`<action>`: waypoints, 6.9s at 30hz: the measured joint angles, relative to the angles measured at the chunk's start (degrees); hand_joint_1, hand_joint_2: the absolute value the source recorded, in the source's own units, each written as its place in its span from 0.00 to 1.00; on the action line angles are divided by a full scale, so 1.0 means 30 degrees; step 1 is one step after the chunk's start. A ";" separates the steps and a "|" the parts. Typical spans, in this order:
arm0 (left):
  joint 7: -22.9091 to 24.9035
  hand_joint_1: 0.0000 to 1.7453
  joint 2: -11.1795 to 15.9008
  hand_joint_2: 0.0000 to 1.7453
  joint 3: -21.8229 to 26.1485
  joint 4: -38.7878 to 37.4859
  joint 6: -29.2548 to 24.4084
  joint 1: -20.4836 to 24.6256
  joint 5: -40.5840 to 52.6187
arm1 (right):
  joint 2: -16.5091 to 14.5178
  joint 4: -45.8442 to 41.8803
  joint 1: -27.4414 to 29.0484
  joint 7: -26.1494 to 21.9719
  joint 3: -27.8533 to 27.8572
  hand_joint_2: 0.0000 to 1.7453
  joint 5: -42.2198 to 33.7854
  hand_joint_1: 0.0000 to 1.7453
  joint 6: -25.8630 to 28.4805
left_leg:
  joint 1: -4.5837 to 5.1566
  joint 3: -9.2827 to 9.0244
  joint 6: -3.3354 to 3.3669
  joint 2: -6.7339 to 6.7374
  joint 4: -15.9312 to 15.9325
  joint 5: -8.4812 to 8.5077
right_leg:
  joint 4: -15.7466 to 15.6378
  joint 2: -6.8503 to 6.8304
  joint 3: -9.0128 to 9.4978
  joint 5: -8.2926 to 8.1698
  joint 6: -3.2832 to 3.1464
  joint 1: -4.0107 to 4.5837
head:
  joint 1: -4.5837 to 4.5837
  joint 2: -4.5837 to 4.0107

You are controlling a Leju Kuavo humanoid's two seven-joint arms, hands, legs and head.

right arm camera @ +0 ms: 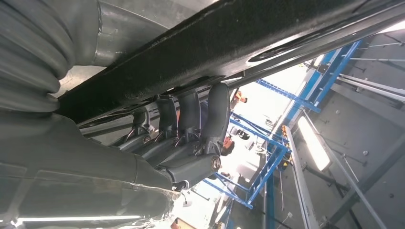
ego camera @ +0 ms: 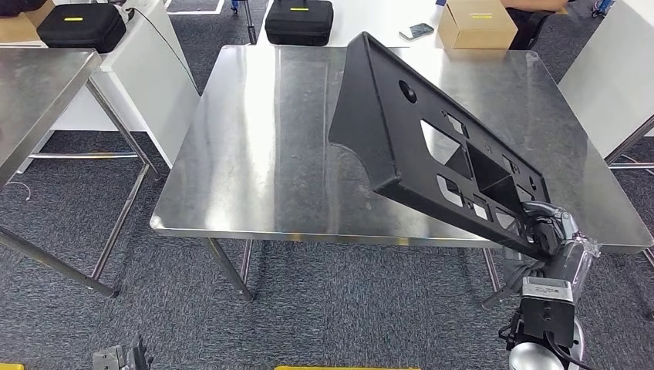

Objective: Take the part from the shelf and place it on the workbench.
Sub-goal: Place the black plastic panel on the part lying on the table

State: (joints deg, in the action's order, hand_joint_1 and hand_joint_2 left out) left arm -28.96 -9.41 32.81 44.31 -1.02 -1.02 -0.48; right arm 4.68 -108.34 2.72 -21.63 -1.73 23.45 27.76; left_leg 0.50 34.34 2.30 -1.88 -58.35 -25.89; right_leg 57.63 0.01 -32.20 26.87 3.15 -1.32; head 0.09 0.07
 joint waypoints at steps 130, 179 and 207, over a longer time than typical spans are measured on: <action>-0.0714 0.00 0.1268 0.50 -0.3435 -0.3222 0.0880 0.2339 -0.0016 | 0.2038 2.2602 -1.3751 0.7867 -0.4421 0.50 1.3009 0.50 -0.2962 | 0.0040 0.0199 0.0130 0.0539 0.0032 0.0169 | -0.0245 -0.0099 0.0068 -0.0126 -0.0049 0.0220 | -0.0073 0.0000; 0.0699 0.00 0.1732 0.00 -0.4184 -0.3406 0.1073 0.2644 -0.0279 | 0.2388 1.9945 -1.4484 0.7264 -0.3232 0.00 0.9817 0.00 -1.3449 | 0.0042 0.0201 0.0131 0.0538 0.0031 0.0170 | -0.0243 -0.0098 0.0074 -0.0127 -0.0050 0.0219 | -0.0071 0.0000; 0.0018 0.00 0.1180 0.00 -0.2313 -0.1810 0.1275 0.1080 -0.0335 | 0.3153 0.5004 -1.1469 0.3330 -0.1349 0.00 0.3141 0.00 -0.3047 | 0.0011 0.0179 0.0115 0.0415 0.0028 0.0117 | -0.0268 -0.0198 0.0113 -0.0034 -0.0017 0.0234 | -0.0076 0.0000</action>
State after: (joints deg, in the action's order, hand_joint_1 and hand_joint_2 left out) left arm -28.91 -5.88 25.87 38.88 2.81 2.22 -1.48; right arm 14.14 -93.33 -31.69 -11.64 -5.77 32.87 18.62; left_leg 0.54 34.87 2.65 -0.63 -58.27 -25.54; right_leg 56.82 -0.59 -31.86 26.77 3.10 -0.62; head -0.14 0.07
